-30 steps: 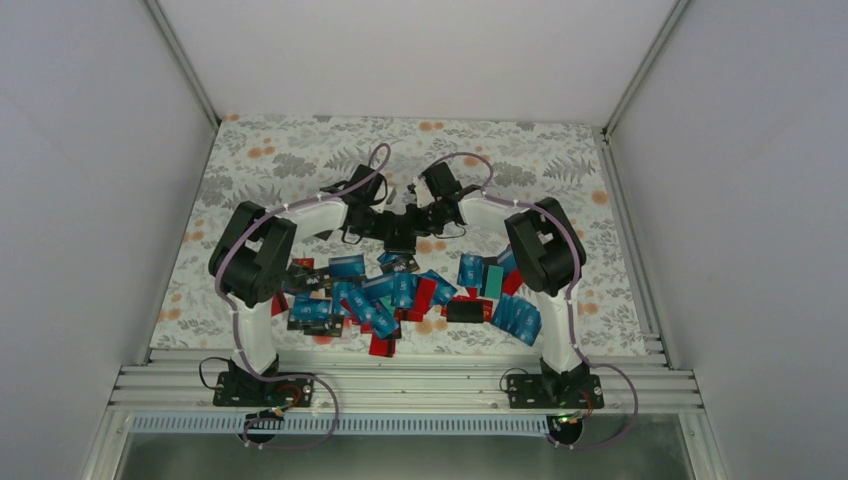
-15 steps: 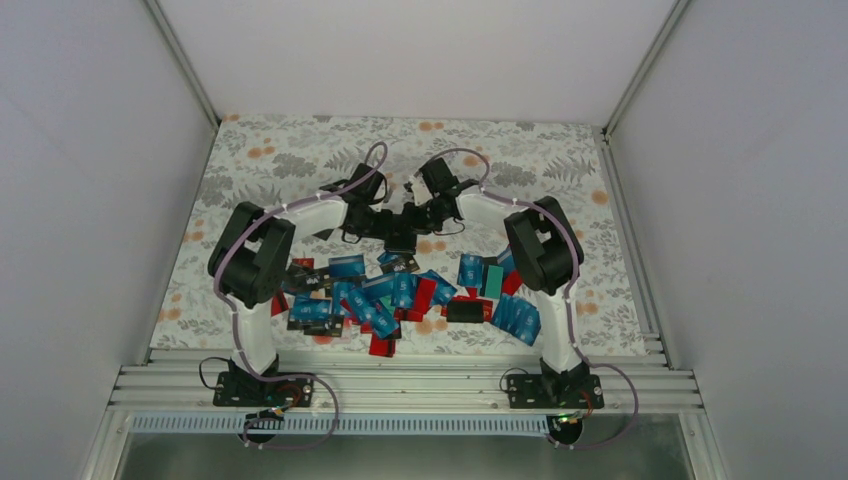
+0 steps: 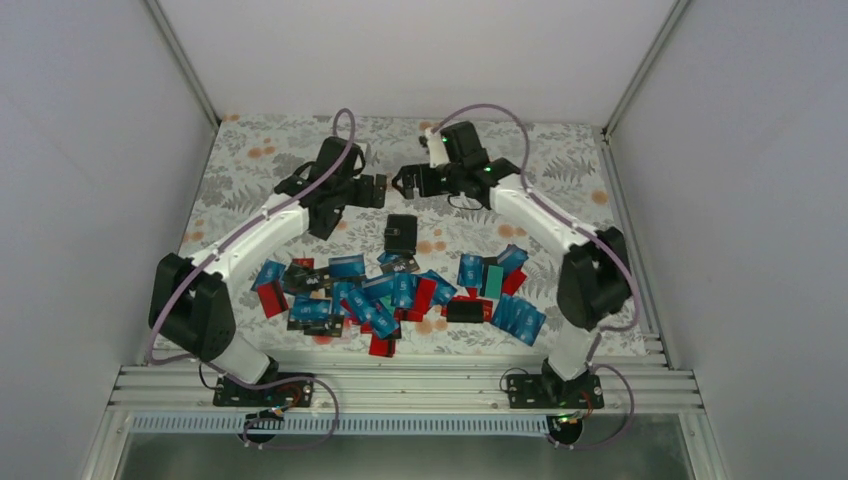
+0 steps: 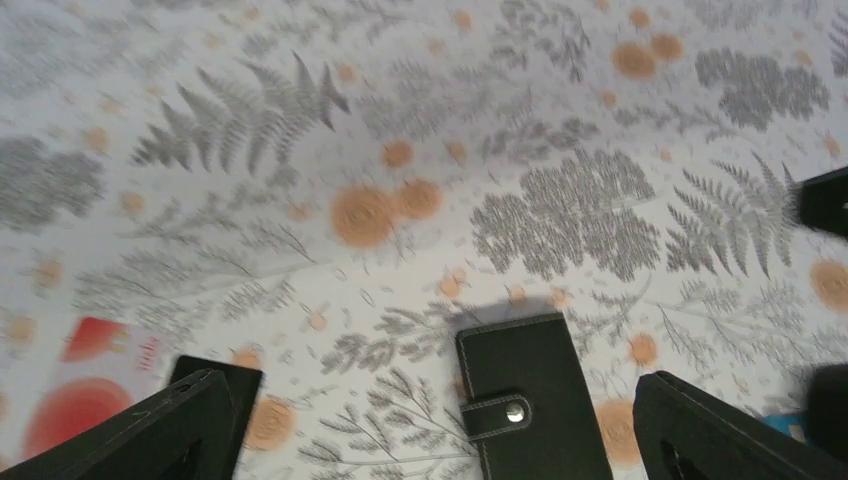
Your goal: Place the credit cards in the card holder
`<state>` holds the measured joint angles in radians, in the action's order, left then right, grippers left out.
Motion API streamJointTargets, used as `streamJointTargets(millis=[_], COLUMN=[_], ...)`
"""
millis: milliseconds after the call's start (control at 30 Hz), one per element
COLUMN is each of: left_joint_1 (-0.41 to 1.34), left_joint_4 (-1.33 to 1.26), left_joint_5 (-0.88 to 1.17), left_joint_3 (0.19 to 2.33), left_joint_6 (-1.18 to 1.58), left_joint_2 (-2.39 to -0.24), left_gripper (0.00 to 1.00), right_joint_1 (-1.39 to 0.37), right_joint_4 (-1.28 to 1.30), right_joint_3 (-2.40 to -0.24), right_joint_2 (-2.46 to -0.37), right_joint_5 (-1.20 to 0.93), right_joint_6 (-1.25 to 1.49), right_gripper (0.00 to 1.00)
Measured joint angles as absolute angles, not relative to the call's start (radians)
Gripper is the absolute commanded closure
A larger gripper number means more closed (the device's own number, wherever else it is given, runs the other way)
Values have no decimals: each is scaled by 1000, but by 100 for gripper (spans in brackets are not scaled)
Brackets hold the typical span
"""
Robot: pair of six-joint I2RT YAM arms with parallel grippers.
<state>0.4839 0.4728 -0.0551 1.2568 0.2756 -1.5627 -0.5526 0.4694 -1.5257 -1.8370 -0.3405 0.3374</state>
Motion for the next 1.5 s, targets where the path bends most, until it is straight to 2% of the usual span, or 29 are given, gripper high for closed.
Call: streamJointTargets(millis=[200,400,567,667,800,900,1033,1300,1500], left_joint_1=[529,575,569,526,381,310,297,231,198], left_joint_4=[437,348,237,206,120,27,-67,-385,-598], left_joint_5=[-246,-443,-563,-596,-474,-424,-417,-536,-542], left_joint_3=[1206,1116,1068,1066,945,800,715,432,311], left_joint_6=[256,198,107,81,75,35,2,-22,-47], left_joint_2=[-1423,-1149,-1066,-1132,-1200,-1193,-1201,-1220,-1311], left_gripper=[0,0,0,0,0,0,0,0,0], right_joint_1=[-561,-564,-564,-564,-544,-509,-427,-334,-306], right_joint_4=[391,265,171,123,83,74,31,-128,-220], right_joint_3=[-1424,-1213,-1182,-1156,-1058,-971,-920,-712,-599], right_joint_2=[-1594,-1285,-1165,-1174,-1233,-1277,-1328,-1398,-1435], right_joint_5=[-170,62,239,373,515,547,551,551,648], right_joint_6=[327,349,317,243,193,171,183,194,237], right_gripper=[0,0,0,0,0,0,0,0,0])
